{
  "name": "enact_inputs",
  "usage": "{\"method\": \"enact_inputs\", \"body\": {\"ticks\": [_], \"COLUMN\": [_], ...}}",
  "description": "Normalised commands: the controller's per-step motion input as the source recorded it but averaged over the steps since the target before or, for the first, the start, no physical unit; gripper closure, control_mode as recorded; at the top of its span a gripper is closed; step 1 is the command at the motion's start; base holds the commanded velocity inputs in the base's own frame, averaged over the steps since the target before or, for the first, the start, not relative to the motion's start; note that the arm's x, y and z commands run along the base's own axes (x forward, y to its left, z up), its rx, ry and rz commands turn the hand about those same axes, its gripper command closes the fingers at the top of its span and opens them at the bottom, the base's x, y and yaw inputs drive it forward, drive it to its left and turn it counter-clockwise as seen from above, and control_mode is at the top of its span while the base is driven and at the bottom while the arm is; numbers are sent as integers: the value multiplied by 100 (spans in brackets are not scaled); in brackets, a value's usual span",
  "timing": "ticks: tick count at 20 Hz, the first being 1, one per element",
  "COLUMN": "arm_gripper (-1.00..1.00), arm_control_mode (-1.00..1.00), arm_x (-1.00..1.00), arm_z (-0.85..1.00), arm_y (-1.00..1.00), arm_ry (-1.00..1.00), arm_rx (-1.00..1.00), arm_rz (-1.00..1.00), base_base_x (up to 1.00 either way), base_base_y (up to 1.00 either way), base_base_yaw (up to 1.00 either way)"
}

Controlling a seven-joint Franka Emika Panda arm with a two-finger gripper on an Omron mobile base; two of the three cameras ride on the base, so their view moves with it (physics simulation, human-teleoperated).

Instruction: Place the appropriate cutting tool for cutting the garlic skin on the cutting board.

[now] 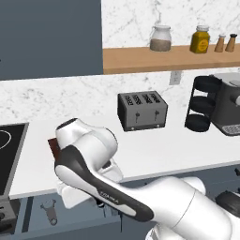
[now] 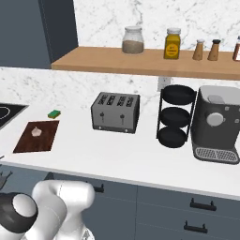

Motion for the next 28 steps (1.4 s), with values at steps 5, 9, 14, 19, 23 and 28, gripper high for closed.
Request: {"method": "enact_inputs", "body": {"ticks": [5, 9, 14, 19, 23, 28], "arm_gripper": [100, 100, 100, 100, 100, 100], "arm_control_mode": [-100, -100, -100, -100, -100, -100], "arm_x": [87, 100, 100, 92, 43, 53], "arm_z": [3, 0, -2, -30, -49, -30], "arm_y": [-63, -24, -17, 2, 20, 4], "arm_ry": [-4, -9, 0, -2, -10, -3], "arm_rx": [0, 0, 0, -1, 0, 0], "arm_rz": [0, 0, 0, 0, -2, -5], "base_base_x": [0, 0, 0, 0, 0, 0], "base_base_y": [0, 0, 0, 0, 0, 0], "base_base_yaw": [0, 0, 0, 0, 0, 0]}}
